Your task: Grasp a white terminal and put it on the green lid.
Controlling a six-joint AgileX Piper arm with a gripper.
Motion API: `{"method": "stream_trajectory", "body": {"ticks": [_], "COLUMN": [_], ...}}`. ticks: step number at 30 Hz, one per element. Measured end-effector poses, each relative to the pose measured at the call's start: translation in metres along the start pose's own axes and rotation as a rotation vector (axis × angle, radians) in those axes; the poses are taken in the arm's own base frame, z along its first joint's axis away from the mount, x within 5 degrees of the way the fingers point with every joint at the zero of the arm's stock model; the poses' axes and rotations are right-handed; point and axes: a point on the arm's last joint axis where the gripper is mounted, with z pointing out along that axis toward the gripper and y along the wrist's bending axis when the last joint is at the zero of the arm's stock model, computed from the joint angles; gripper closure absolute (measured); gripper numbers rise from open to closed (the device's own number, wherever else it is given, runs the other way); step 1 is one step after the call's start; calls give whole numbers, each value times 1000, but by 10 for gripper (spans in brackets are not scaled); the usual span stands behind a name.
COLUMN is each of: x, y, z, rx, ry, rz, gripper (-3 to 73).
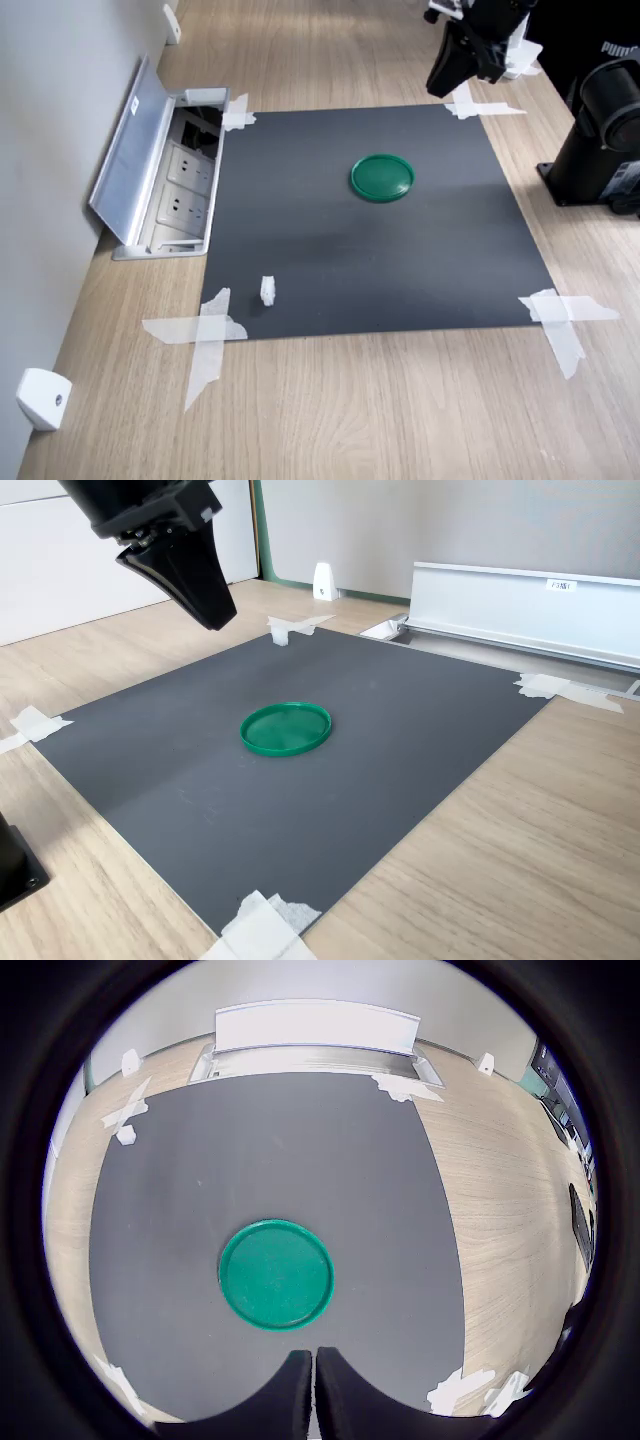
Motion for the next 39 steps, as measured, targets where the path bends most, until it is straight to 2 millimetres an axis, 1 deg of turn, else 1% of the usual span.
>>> {"method": "stream_trajectory", "body": {"ticks": [7,10,17,21,24,30,39], "x": [1,-2,-27,-39,-43,-46,-44], "y": [0,1,1,0,-1,-2,-2], "z": [-1,-5,-23,-30,-35,-39,-40], "rx": [-2,-18,-58,-59,-57,-58,-61], "ry": [13,17,21,41,57,76,95], "rz": [-92,-135,-258,-286,-292,-295,-296], "gripper": [703,703,703,703,703,703,703]}}
